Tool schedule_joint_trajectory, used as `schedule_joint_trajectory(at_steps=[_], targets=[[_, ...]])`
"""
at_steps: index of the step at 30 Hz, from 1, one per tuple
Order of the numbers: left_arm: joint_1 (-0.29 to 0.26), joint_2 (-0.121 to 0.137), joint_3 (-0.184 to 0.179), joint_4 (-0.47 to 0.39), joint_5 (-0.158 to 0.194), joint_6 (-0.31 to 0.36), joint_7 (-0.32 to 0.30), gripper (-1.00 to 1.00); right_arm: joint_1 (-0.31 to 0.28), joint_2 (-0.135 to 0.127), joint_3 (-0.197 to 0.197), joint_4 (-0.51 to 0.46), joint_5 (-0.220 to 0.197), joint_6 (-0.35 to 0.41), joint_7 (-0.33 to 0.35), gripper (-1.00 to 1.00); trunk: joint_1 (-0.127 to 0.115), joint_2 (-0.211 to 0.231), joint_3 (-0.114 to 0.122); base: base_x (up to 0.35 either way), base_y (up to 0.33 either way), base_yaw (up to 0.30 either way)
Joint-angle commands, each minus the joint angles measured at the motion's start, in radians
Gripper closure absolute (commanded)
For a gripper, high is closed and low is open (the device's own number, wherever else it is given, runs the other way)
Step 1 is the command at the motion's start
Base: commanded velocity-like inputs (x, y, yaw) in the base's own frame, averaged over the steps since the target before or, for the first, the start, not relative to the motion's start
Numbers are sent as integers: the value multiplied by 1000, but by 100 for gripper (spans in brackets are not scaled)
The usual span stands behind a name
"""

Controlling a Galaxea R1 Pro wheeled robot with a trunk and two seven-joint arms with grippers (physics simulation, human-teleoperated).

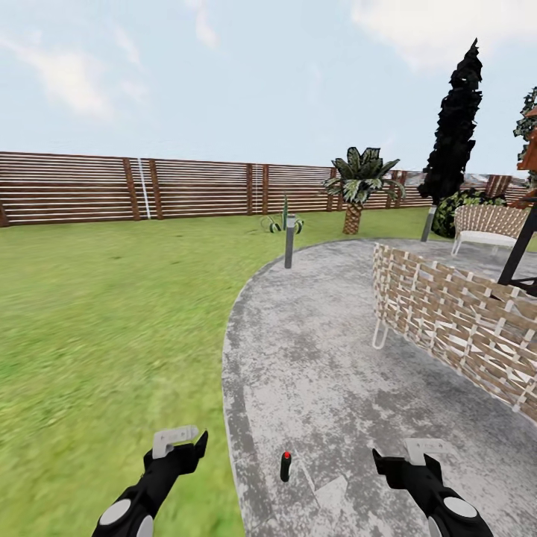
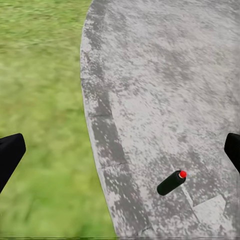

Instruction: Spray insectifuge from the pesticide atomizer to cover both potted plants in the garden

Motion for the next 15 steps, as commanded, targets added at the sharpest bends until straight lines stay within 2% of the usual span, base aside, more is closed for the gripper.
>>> schedule_joint_trajectory(at_steps=[1, 3, 5, 7, 9, 12, 14, 15], targets=[[0, 0, 1, 15, 9, 3, 0, -100, 0, 0, 0, -1, 0, 5, 0, -100, 0, 0, -1, 0, -7, 0], [0, 0, 2, 63, 8, -27, -1, -100, 0, 0, 0, 0, 0, 5, 0, -100, 0, 0, -1, 0, -4, 0], [0, -1, 2, 97, 7, -78, 0, -100, 0, 0, 0, 0, 0, 5, 0, -100, 0, 0, -1, 0, -2, 0], [-1, -5, 2, 128, 6, -157, 3, -100, 0, -1, -1, 0, 0, 5, 0, -100, 0, 0, -1, 0, 0, 0], [-11, -15, 2, 145, 3, -198, 11, -100, 0, -1, -2, 1, -2, 5, 1, -100, 0, 0, -1, 0, 0, 0], [-110, -31, 2, 229, 2, -221, 59, -100, 0, -2, -4, 0, -7, 15, 1, -100, 0, 0, -1, 0, 0, 0], [-174, -37, 2, 305, 2, -226, 81, -100, 0, -3, -4, -1, -9, 51, 1, -100, 0, 0, -1, 0, 0, 0], [-237, -47, 2, 395, 1, -234, 94, -100, 0, -3, -4, -2, -10, 117, 1, -100, 0, 0, -1, 0, 0, 0]])
